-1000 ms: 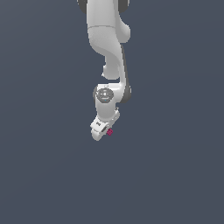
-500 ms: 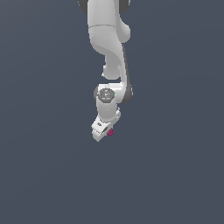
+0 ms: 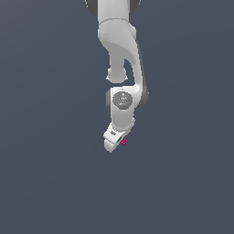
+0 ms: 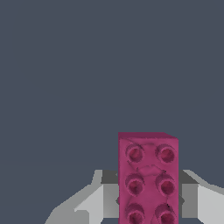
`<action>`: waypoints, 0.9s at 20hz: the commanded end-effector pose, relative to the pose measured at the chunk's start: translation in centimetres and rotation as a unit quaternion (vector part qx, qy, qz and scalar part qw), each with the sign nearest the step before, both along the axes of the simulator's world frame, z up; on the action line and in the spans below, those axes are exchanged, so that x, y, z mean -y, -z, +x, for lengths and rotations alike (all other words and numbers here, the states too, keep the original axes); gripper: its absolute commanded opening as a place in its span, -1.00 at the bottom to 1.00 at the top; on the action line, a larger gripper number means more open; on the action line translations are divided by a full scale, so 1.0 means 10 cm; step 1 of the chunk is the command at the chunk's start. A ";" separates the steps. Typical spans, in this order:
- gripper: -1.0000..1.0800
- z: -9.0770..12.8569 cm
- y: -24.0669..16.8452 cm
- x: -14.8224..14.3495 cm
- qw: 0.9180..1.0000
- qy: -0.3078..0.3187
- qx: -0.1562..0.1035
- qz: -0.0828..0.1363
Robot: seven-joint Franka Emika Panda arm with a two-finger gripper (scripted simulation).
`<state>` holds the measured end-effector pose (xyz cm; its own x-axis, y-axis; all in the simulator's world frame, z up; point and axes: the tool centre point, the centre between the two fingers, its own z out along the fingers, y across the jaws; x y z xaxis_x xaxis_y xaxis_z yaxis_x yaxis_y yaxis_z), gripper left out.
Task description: Pick up the object and move it to a goal position.
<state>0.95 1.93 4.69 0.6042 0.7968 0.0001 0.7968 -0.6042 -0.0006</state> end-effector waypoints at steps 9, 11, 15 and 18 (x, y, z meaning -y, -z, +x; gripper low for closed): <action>-1.00 0.54 -0.45 -0.60 1.000 0.000 0.000 0.000; -1.00 0.61 -0.50 -0.67 1.000 0.000 0.000 0.000; -1.00 0.72 -0.58 -0.78 1.000 0.000 0.000 0.000; -1.00 0.78 -0.62 -0.84 1.000 0.000 0.000 0.000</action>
<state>8.42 10.05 10.67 0.6036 0.7973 0.0007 0.7973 -0.6036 -0.0004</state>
